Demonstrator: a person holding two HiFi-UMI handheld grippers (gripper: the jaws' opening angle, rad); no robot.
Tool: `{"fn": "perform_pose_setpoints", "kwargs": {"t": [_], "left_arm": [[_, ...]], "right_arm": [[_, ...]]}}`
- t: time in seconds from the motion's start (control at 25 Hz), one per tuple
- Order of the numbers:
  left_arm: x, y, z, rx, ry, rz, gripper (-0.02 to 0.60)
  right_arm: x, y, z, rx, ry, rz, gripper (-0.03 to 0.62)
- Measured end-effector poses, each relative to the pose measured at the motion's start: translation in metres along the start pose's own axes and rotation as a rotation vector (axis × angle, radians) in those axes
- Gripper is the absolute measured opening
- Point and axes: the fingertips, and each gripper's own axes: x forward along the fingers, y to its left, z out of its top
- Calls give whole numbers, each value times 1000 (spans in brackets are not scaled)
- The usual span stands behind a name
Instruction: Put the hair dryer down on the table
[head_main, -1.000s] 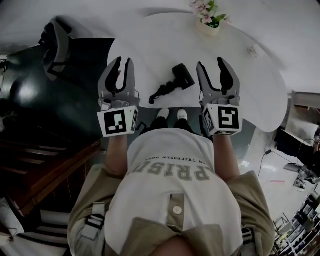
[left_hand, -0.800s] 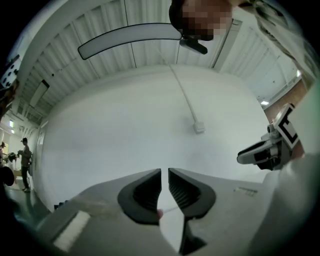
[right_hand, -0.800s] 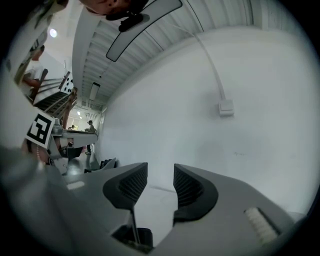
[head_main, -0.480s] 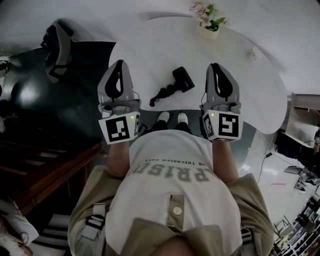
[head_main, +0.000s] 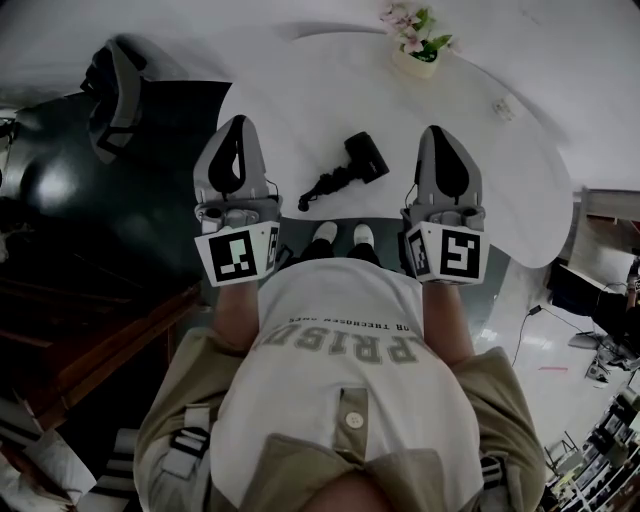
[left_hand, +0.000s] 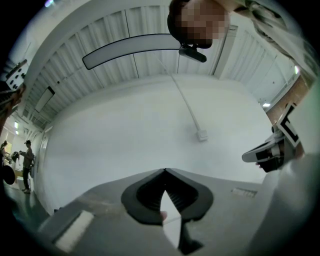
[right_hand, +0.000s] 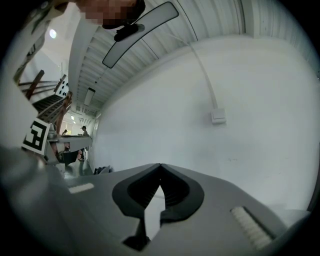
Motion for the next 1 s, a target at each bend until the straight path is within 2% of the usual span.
{"fn": "perform_pose_setpoints", "kwargs": {"t": [1.0], "left_arm": [[2, 6, -10, -7, 41, -10, 8]], "right_arm": [[5, 3, 0, -30, 9, -5, 2]]}}
